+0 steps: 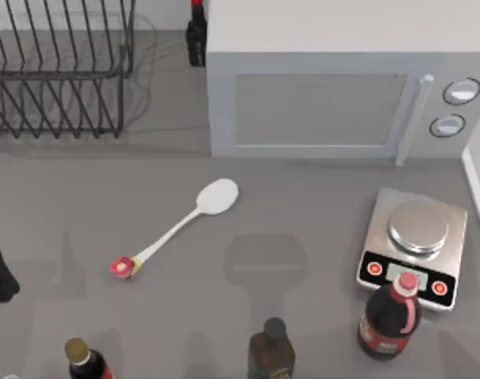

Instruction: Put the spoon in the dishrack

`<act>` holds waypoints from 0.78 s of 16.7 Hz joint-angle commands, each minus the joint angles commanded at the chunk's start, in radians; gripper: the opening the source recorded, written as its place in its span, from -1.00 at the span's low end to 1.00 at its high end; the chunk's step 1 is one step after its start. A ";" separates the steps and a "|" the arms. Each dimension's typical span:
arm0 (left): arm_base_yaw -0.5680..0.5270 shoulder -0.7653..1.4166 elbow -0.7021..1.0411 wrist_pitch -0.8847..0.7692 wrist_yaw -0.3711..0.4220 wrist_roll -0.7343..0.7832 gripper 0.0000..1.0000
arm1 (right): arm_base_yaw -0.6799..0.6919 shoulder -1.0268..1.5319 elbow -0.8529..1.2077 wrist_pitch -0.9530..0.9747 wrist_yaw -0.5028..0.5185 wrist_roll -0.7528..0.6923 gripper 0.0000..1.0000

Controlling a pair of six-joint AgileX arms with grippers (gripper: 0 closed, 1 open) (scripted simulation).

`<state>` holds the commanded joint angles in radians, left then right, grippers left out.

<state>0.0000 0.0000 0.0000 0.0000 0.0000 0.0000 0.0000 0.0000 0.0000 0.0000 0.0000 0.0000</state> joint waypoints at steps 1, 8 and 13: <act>0.000 0.000 0.000 0.000 0.000 0.000 1.00 | 0.000 0.000 0.000 0.000 0.000 0.000 1.00; -0.064 0.221 0.204 -0.151 0.000 0.044 1.00 | 0.000 0.000 0.000 0.000 0.000 0.000 1.00; -0.172 0.665 0.558 -0.408 0.001 0.119 1.00 | 0.000 0.000 0.000 0.000 0.000 0.000 1.00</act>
<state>-0.1721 0.6650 0.5580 -0.4085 0.0011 0.1192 0.0000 0.0000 0.0000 0.0000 0.0000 0.0000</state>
